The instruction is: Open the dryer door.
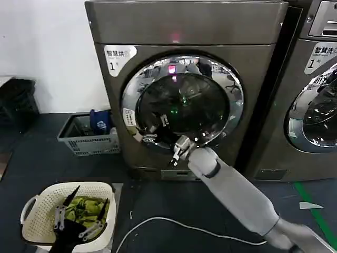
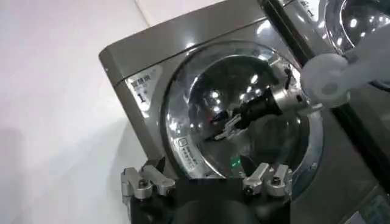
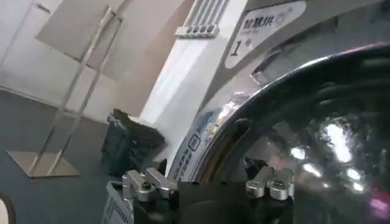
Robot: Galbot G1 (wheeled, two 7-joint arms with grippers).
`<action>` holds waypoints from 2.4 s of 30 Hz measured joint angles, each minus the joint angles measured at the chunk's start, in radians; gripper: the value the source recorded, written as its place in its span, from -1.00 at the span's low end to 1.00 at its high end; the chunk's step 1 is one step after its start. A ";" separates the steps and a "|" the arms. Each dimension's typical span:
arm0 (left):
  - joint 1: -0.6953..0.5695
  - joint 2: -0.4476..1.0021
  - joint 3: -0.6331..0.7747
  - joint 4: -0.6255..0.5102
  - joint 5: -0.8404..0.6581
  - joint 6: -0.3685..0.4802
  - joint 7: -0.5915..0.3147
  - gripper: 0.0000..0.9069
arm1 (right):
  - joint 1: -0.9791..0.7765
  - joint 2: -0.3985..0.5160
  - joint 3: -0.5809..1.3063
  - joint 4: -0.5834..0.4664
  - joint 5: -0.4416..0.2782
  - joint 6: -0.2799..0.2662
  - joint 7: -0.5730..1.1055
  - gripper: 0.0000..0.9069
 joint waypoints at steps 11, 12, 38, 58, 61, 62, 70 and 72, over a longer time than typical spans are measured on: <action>0.009 -0.002 -0.002 -0.003 -0.001 -0.005 -0.001 1.00 | 0.042 0.059 -0.017 -0.091 0.000 0.029 -0.038 1.00; 0.011 -0.002 -0.003 -0.005 -0.001 -0.005 -0.001 1.00 | 0.046 0.065 -0.018 -0.102 -0.001 0.032 -0.043 1.00; 0.014 -0.002 -0.006 -0.004 -0.002 -0.012 -0.003 1.00 | 0.125 0.118 -0.069 -0.263 0.053 0.181 -0.264 1.00; -0.107 0.025 -0.050 0.042 -0.124 0.144 -0.055 1.00 | 0.061 -0.072 -0.099 -0.068 0.227 0.210 -0.458 1.00; -0.141 0.031 -0.046 0.052 -0.126 0.171 -0.055 1.00 | 0.053 -0.100 -0.098 -0.041 0.262 0.231 -0.508 1.00; -0.151 0.036 -0.043 0.055 -0.126 0.178 -0.054 1.00 | 0.050 -0.106 -0.096 -0.035 0.272 0.235 -0.525 1.00; -0.211 0.059 -0.025 0.065 -0.130 0.209 -0.048 1.00 | 0.013 -0.170 -0.045 0.024 0.336 0.262 -0.694 1.00; -0.222 0.067 -0.017 0.071 -0.132 0.216 -0.048 1.00 | 0.002 -0.186 -0.029 0.038 0.351 0.266 -0.743 1.00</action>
